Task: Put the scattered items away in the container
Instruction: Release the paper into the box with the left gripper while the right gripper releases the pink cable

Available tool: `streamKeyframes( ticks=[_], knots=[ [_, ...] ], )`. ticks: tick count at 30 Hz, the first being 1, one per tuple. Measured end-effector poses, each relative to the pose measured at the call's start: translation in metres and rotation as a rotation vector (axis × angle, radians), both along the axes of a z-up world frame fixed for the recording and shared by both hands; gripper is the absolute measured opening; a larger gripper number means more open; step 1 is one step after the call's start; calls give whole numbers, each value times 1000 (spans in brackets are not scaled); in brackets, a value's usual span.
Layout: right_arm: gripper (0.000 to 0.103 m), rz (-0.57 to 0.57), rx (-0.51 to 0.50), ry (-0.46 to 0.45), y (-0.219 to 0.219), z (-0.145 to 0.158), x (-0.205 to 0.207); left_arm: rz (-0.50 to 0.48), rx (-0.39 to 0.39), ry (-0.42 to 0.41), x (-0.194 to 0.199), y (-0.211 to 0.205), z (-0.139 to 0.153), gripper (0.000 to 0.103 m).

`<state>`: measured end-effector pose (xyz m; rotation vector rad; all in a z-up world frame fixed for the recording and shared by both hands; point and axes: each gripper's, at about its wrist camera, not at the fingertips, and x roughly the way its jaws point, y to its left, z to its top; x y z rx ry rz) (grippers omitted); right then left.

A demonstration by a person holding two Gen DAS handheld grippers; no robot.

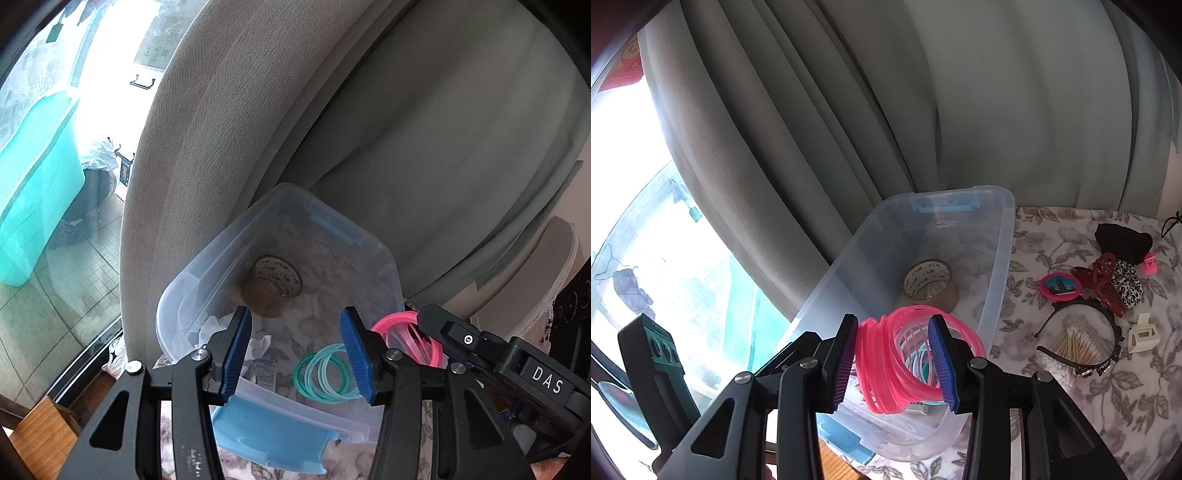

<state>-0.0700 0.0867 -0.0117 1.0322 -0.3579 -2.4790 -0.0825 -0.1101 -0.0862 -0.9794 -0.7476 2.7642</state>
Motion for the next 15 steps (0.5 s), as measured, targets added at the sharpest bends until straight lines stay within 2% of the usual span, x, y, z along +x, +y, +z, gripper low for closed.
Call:
streamKeyframes(
  ticks=[6,9,15],
  knots=[
    [43,-2,-7,32,2,9,1,-1,-6,15,0,0,5,51],
    [43,-8,-12,32,4,9,1,-1,-10,20,10,1,16,51],
    [43,-7,-19,29,6,11,6,-3,-24,28,17,6,18,51]
  ],
)
